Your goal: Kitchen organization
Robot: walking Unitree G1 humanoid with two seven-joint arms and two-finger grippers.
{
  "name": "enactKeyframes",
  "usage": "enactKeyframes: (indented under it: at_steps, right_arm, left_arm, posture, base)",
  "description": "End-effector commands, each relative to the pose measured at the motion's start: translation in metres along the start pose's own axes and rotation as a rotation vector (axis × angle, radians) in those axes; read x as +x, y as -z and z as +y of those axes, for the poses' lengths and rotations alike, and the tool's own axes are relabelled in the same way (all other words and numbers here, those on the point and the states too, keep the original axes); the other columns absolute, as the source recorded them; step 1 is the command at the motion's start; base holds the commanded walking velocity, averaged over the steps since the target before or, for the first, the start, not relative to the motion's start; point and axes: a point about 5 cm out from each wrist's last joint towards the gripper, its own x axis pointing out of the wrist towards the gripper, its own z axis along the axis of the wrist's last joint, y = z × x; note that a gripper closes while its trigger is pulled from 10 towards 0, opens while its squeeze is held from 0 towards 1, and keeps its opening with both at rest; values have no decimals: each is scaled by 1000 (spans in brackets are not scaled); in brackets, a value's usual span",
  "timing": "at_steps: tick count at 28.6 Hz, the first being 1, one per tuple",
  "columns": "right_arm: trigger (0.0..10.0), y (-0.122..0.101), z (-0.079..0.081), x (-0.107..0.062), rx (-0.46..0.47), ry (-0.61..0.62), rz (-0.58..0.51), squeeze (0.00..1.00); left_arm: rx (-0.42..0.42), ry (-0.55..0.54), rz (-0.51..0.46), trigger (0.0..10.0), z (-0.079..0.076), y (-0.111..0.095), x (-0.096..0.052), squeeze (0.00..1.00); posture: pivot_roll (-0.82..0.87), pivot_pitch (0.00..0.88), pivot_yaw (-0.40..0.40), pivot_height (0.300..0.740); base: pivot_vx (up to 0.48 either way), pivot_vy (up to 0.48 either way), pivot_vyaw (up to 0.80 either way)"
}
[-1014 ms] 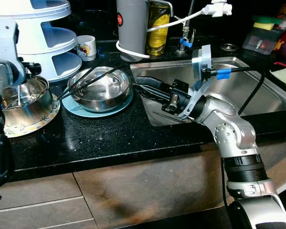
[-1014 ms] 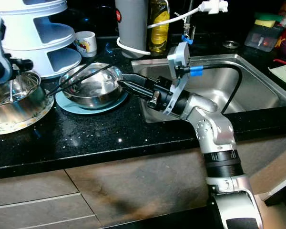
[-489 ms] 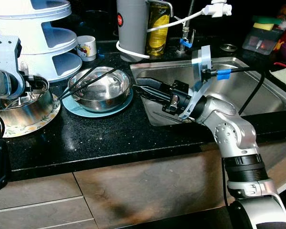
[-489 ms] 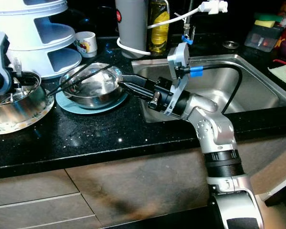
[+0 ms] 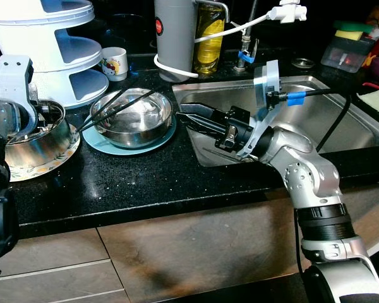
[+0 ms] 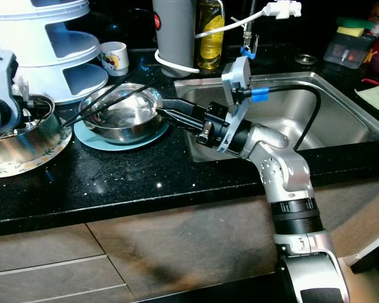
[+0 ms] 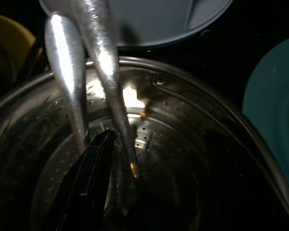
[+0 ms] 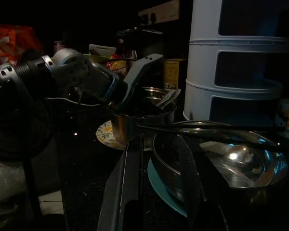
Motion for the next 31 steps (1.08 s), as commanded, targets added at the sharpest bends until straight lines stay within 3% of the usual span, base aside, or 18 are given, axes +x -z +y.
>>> enactKeyframes:
  at_steps: [1,3,4,5,7,8,10,20,31]
  right_arm:
    - [10000,-2,2,3,-9,-18,0,0]
    - [10000,-2,2,4,-9,-18,0,0]
    - [10000,-2,2,4,-9,-18,0,0]
    - [10000,-2,2,4,-9,-18,0,0]
    - [10000,-2,2,4,-8,-19,1,0]
    - [10000,-2,2,4,-8,-19,1,0]
    - [10000,-3,2,4,-6,-24,2,0]
    - [10000,-4,3,5,-7,-31,1,0]
    - [10000,-7,0,7,-13,-28,-8,0]
  left_arm:
    - [-12,10,-7,9294,-1,3,3,0]
    - [-13,13,-11,9294,-1,3,3,0]
    - [-22,20,-11,8235,-2,4,4,0]
    - [-38,25,-6,4549,-3,5,5,0]
    - [-50,26,-2,3255,-4,8,7,0]
    - [-50,26,-2,3255,-4,8,7,0]
    - [-53,37,1,118,-6,10,9,0]
    - [-62,34,-2,0,-5,11,10,0]
    - [-48,10,-105,0,2,-12,2,0]
  posture:
    - [40,214,8,740]
    - [40,214,8,740]
    - [40,214,8,740]
    - [39,218,7,740]
    - [39,218,7,740]
    - [39,218,7,740]
    - [38,220,7,740]
    - [35,225,7,740]
    - [37,230,1,740]
  base:
    - [0,0,0]
    - [0,0,0]
    - [0,0,0]
    - [0,0,0]
    - [0,0,0]
    - [0,0,0]
    - [0,0,0]
    - [0,0,0]
    - [0,0,0]
